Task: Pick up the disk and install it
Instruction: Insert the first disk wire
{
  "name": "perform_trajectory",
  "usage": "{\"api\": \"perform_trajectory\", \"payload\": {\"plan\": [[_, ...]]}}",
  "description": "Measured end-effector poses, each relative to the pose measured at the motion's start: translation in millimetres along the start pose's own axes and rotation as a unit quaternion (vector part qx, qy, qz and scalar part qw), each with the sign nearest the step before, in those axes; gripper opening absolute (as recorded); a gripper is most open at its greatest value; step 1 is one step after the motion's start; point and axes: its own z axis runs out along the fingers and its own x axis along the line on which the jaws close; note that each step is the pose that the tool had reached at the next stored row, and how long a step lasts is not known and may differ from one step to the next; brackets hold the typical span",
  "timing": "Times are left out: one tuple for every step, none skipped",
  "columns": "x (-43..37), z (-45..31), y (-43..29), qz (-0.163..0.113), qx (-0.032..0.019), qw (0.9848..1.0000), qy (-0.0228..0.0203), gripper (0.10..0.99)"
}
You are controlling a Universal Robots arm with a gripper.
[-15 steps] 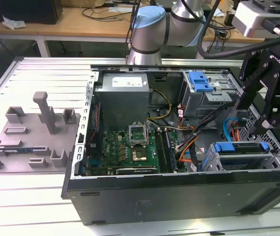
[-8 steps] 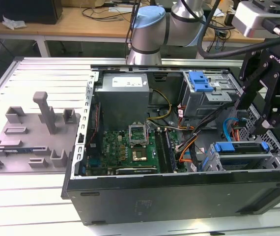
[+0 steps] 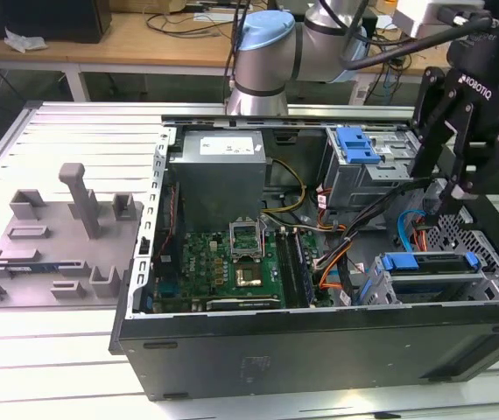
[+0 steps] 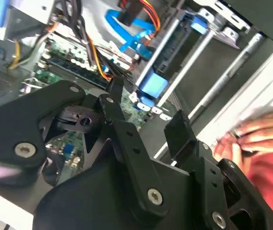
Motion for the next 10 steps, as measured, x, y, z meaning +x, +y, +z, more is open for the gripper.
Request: {"api": "perform_trajectory", "payload": {"plan": [[0.0, 0.2, -0.1, 0.008, 0.0029, 1.0, 0.0007, 0.612], [0.0, 0.2, -0.1, 0.012, 0.003, 0.9999, 0.0007, 0.541], [-0.2, 0.8, -0.1, 0.018, 0.003, 0.9998, 0.0007, 0.475], [-0.7, 2.5, 0.1, 0.021, 0.0027, 0.9998, 0.0007, 0.412], [-1.9, 3.9, 0.2, 0.023, 0.0025, 0.9997, 0.0009, 0.412], [-3.7, 5.1, 0.2, 0.023, 0.0025, 0.9997, 0.001, 0.412], [-5.5, 5.9, 0.2, 0.024, 0.0024, 0.9997, 0.001, 0.412], [-6.4, 6.2, -0.1, 0.026, 0.0022, 0.9996, 0.0009, 0.412], [-6.4, 6.3, -0.6, 0.029, 0.002, 0.9996, 0.001, 0.412], [-6.7, 6.4, -1.2, 0.033, 0.0017, 0.9994, 0.001, 0.412]]}}
